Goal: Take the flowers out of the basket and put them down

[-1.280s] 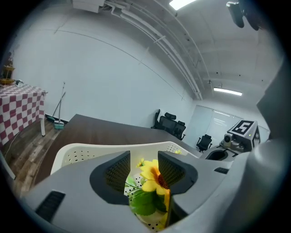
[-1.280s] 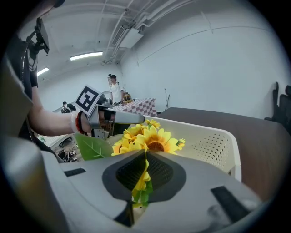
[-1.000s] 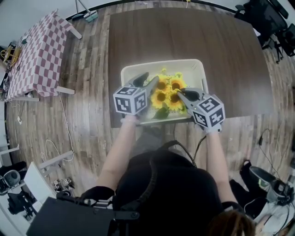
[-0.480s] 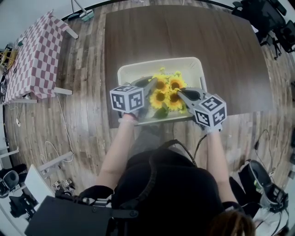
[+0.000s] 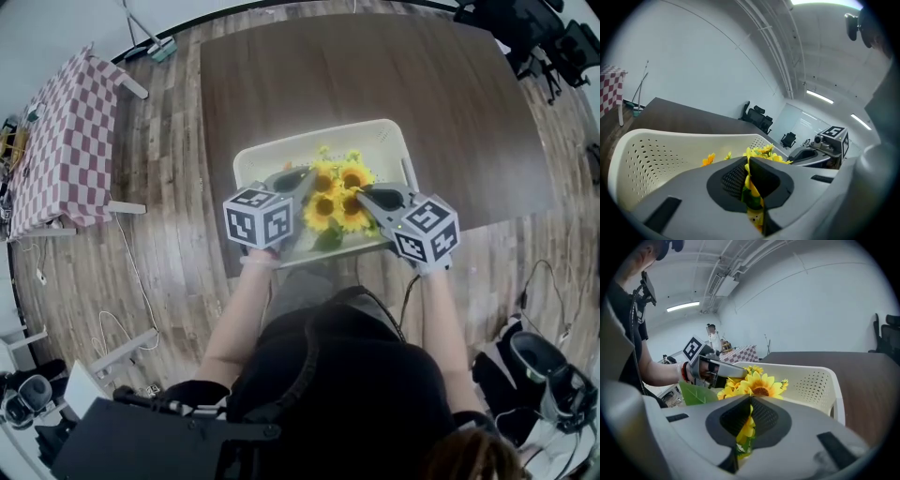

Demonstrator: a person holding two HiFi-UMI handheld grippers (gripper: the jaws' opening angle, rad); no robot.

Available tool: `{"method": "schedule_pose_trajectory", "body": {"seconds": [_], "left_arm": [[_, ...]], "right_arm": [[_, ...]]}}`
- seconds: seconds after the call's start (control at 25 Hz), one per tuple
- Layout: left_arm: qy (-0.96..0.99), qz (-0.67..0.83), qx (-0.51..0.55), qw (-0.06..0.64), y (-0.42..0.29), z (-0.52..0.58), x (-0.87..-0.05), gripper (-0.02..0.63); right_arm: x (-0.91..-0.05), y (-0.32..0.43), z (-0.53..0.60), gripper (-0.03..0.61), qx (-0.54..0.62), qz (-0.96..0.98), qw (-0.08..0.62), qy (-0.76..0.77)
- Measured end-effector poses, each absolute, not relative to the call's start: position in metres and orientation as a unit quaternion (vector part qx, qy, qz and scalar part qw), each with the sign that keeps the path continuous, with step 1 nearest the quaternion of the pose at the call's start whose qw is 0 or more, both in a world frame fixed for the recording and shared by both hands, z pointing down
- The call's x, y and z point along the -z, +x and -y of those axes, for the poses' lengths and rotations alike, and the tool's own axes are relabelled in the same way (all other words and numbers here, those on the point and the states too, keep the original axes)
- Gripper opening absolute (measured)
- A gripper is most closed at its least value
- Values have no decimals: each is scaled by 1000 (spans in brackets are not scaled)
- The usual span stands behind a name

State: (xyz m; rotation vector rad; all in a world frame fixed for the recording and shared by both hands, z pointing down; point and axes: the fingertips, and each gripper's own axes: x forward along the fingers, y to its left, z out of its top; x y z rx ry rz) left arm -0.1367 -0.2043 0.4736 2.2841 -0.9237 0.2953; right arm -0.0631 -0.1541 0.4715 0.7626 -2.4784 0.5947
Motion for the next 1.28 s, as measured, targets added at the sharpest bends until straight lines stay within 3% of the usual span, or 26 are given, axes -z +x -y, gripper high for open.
{"method": "schedule_pose_trajectory", "body": {"seconds": [1.28], "left_arm": [[837,488,-25,245,-123,220,-357,11]], "right_arm": [[-367,-42,178,6,-161,965,133,161]]}}
